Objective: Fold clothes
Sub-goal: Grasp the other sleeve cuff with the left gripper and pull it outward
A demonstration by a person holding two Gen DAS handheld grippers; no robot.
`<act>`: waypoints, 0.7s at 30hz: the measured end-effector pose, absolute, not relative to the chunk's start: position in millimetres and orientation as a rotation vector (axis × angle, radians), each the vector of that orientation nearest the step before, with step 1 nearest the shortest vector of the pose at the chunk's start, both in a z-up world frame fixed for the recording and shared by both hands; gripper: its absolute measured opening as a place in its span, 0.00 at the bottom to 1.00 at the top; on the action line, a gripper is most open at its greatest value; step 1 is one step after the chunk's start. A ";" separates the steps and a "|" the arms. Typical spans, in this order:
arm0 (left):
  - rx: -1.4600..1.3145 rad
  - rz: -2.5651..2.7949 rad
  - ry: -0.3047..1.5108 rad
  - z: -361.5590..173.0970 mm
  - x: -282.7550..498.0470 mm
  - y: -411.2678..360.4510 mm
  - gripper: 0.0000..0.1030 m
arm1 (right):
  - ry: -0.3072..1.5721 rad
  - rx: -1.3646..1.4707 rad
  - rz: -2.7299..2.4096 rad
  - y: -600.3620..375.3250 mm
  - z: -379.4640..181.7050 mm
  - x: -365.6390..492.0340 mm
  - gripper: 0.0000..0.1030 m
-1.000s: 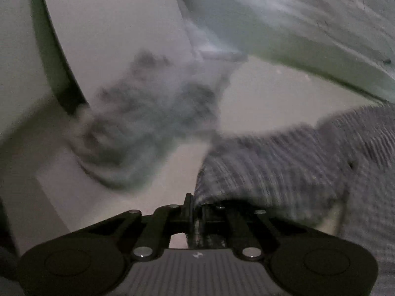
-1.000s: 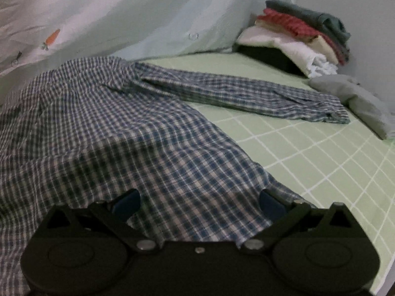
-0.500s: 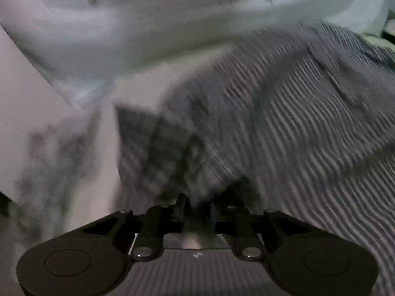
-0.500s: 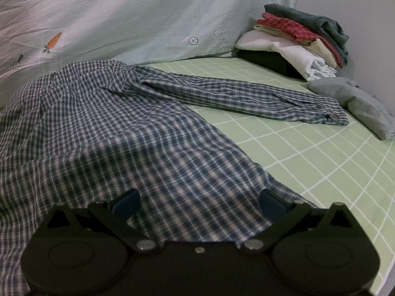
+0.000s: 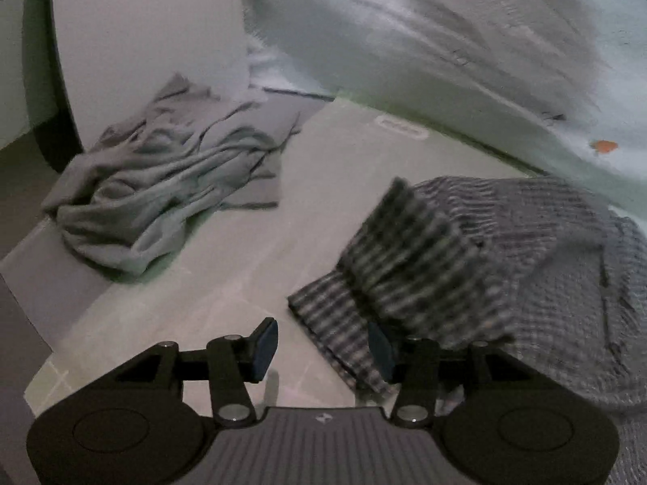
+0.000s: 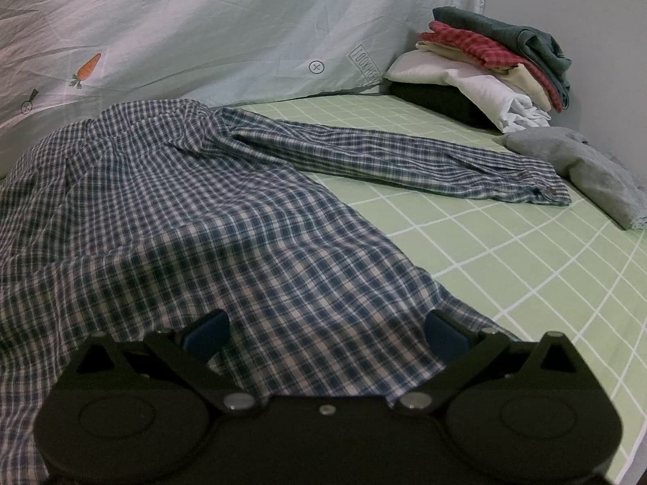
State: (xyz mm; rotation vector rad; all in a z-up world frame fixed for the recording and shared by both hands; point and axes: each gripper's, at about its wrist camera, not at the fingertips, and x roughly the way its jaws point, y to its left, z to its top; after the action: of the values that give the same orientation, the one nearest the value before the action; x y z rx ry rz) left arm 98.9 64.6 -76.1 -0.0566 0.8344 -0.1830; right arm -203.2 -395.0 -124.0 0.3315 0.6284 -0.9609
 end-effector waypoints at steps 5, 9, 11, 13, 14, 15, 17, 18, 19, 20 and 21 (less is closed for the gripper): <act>-0.045 -0.165 0.887 -88.0 116.9 50.2 0.67 | 0.629 0.332 -0.963 -394.6 -123.9 -202.8 1.00; 0.010 -0.160 0.915 -100.7 124.7 35.1 0.73 | 0.629 0.333 -0.967 -392.9 -123.8 -201.9 1.00; 0.026 -0.147 0.923 -108.3 125.9 31.1 0.73 | 0.629 0.334 -0.969 -391.8 -123.7 -201.3 1.00; 0.028 -0.149 0.903 -110.1 123.7 30.0 0.66 | 0.629 0.335 -0.971 -390.9 -123.5 -200.9 1.00; 0.040 -0.157 0.893 -109.6 122.4 29.0 0.50 | 0.628 0.335 -0.971 -390.6 -123.5 -200.7 1.00; 0.044 -0.174 0.888 -108.6 122.0 29.0 0.42 | 0.628 0.335 -0.972 -390.4 -123.5 -200.6 1.00; 0.036 -0.210 0.891 -106.2 121.8 30.7 0.15 | 0.628 0.335 -0.973 -390.0 -123.5 -200.4 1.00; 0.040 -0.207 0.894 -104.9 121.2 31.8 0.13 | 0.628 0.335 -0.973 -390.0 -123.5 -200.4 1.00; 0.061 -0.193 0.895 -103.8 119.6 33.8 0.05 | 0.628 0.336 -0.973 -389.9 -123.5 -200.3 1.00; 0.077 -0.178 0.894 -102.8 117.5 38.6 0.05 | 0.628 0.336 -0.973 -389.9 -123.5 -200.3 1.00; 0.087 -0.165 0.891 -102.0 115.5 44.7 0.05 | 0.628 0.336 -0.974 -389.7 -123.5 -200.2 1.00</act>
State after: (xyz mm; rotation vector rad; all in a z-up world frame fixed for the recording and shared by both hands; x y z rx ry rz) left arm 115.5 44.7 -102.0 0.0871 0.8907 -0.1646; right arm -200.2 -389.7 -123.5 0.3356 0.6284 -0.9738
